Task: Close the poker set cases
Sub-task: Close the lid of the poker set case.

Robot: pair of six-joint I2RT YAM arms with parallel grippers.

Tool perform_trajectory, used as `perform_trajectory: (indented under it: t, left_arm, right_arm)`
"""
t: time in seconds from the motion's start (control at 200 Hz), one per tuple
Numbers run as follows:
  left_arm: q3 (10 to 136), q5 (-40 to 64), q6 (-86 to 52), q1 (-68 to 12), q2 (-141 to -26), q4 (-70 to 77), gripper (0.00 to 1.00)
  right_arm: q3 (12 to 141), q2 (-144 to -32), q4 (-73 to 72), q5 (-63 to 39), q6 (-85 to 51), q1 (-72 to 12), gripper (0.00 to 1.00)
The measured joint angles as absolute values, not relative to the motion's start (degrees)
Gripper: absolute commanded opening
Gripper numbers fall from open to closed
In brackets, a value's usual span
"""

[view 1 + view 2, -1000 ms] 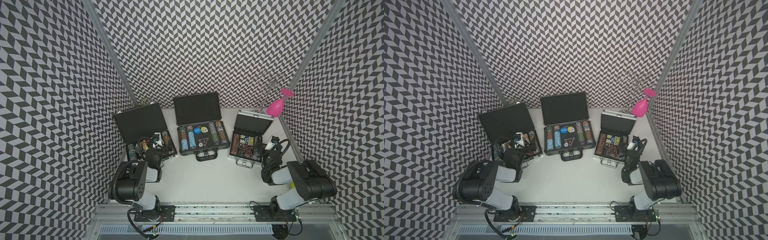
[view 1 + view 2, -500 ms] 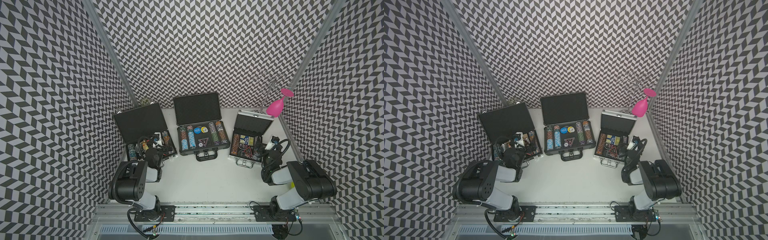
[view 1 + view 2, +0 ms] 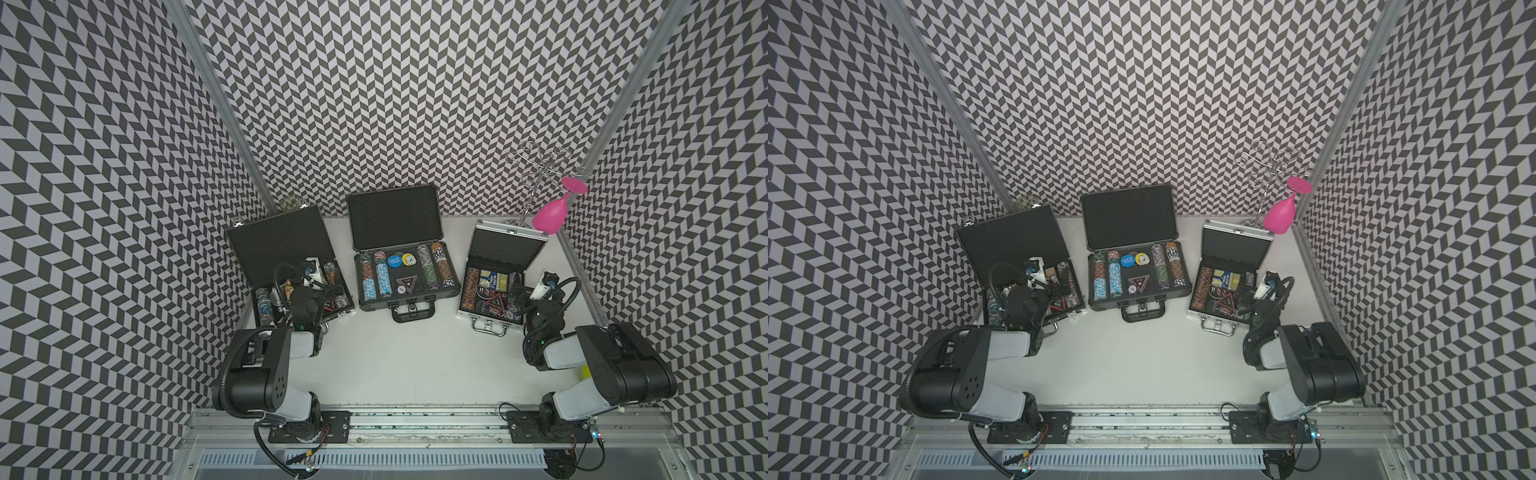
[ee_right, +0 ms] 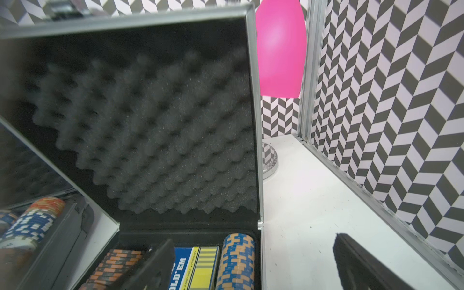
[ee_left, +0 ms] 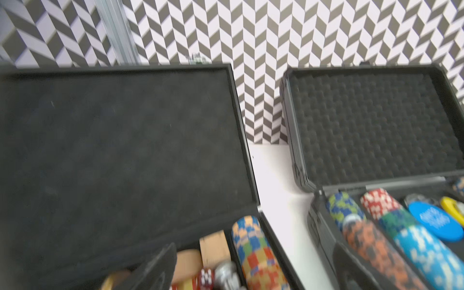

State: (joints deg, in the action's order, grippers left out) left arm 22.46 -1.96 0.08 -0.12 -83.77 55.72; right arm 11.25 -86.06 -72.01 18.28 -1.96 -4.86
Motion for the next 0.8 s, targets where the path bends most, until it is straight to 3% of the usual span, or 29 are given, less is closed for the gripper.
perform_trajectory:
  t: [0.185,0.481,0.801]
  left_arm:
    - [29.54,-3.77,-3.88,-0.25,-77.34,47.92,0.99]
    - [41.21,-3.53,-15.25,-1.28,-80.71,27.11,0.99]
    - [45.76,-6.92,-22.81,-16.10,-78.22,9.06,0.99]
  right_arm:
    - [16.38,-76.36,-62.54,19.16,-2.15,-4.86,0.99]
    - [25.69,-63.68,-38.35,18.57,-5.69,-4.86,0.99]
    - [28.82,-61.12,-18.90,13.72,-15.18,-6.24,0.99]
